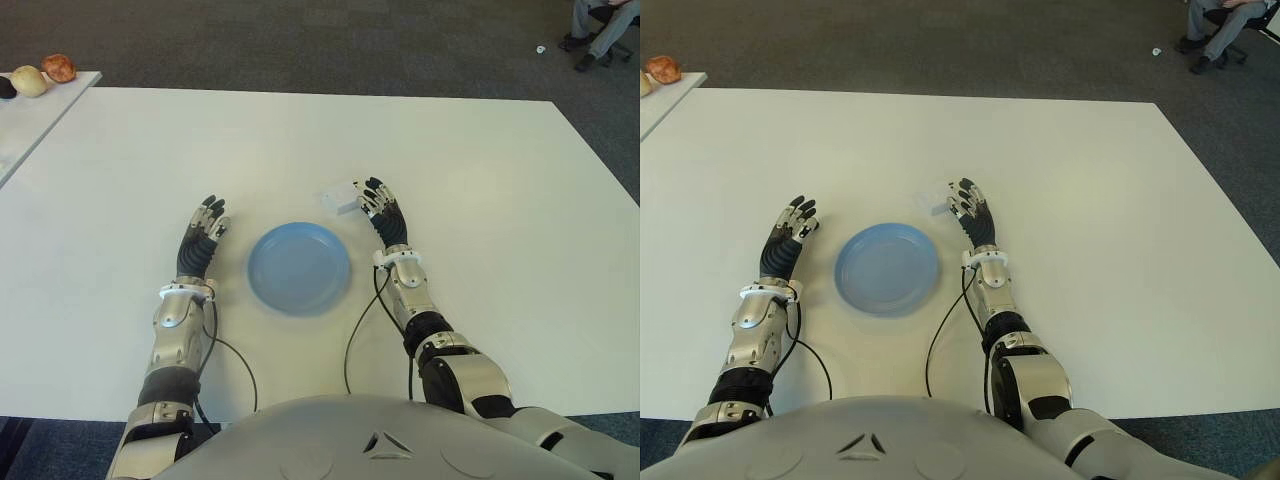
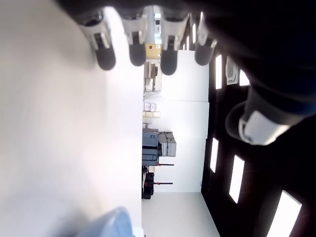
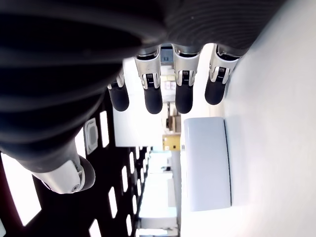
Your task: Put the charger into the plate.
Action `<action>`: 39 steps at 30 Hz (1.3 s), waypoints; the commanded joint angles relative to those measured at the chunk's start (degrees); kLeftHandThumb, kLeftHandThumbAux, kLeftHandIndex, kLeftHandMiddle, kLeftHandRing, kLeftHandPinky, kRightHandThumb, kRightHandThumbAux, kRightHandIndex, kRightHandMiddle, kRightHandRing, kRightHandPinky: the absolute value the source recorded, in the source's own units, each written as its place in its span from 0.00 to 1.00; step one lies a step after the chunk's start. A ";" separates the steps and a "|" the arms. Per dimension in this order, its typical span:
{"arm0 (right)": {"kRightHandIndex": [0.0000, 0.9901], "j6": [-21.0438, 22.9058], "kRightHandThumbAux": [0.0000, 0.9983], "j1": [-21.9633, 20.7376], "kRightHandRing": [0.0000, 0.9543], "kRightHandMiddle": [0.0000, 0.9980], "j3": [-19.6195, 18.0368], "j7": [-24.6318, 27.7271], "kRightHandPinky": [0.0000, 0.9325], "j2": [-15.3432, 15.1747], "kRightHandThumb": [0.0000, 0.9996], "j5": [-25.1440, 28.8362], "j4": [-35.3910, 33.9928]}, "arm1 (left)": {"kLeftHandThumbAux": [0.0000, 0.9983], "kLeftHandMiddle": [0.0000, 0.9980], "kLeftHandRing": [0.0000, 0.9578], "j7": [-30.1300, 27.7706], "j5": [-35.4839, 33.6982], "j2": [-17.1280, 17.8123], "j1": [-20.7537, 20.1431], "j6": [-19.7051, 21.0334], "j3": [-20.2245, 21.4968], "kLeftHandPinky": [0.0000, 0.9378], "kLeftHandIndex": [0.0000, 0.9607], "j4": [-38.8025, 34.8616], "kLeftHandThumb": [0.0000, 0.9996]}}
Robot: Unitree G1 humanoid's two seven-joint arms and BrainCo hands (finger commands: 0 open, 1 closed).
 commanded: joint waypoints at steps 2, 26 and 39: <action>0.13 5.43 0.58 3.40 0.13 0.14 1.30 -7.04 0.18 -0.09 0.28 -3.69 -3.64 | 0.54 0.12 0.08 0.18 0.66 -1.28 3.18 4.24 -0.96 0.01 0.01 3.66 0.00; 0.10 24.30 0.59 2.14 0.17 0.16 2.71 -15.93 0.21 -0.37 0.41 -8.63 -29.48 | 0.55 0.11 0.07 0.38 1.07 -1.94 2.46 3.14 -1.16 0.00 0.01 5.08 0.00; 0.08 36.26 0.58 -2.72 0.16 0.15 6.01 -17.18 0.18 0.26 0.44 -13.87 -37.82 | 0.54 0.11 0.08 0.69 1.24 -2.47 2.38 3.40 -1.40 0.00 0.00 5.10 0.00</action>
